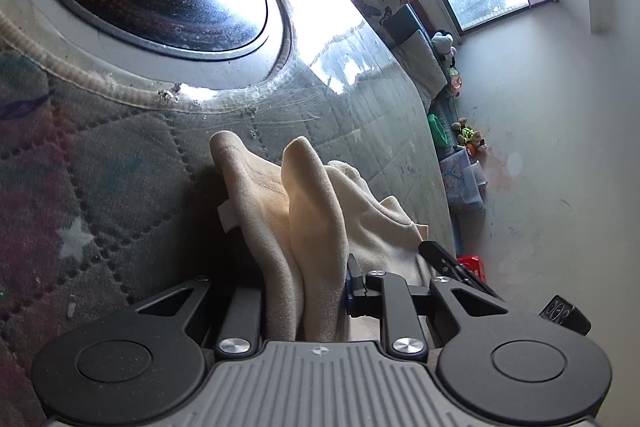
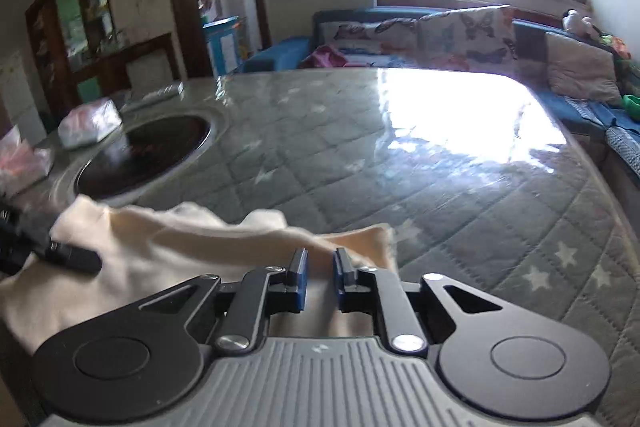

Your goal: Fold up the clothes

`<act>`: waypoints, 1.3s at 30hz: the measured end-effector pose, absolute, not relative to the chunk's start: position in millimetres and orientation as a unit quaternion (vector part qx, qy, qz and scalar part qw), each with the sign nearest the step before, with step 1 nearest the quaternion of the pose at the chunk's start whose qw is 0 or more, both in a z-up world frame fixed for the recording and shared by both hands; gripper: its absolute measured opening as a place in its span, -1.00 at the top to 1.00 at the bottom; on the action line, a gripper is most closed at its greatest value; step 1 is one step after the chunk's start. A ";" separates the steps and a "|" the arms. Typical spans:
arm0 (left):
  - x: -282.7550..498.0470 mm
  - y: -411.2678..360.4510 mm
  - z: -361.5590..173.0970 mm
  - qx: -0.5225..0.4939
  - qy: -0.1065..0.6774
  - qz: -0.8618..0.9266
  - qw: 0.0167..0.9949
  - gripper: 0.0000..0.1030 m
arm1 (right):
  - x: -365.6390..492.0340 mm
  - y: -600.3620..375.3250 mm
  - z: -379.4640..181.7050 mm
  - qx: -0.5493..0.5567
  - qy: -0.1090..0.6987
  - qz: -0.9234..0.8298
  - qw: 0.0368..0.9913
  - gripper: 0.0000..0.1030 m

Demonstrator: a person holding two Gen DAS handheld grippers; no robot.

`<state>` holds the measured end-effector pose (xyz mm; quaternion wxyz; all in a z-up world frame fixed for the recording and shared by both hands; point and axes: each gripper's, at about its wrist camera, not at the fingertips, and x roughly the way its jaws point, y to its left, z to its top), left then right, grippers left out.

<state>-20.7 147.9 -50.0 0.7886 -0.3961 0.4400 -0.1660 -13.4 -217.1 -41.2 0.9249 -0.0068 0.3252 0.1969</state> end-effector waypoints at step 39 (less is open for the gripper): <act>54.2 -23.2 20.7 -0.190 0.420 -0.291 0.838 0.59 | -48.7 -336.6 23.0 0.010 0.239 0.049 0.970 0.78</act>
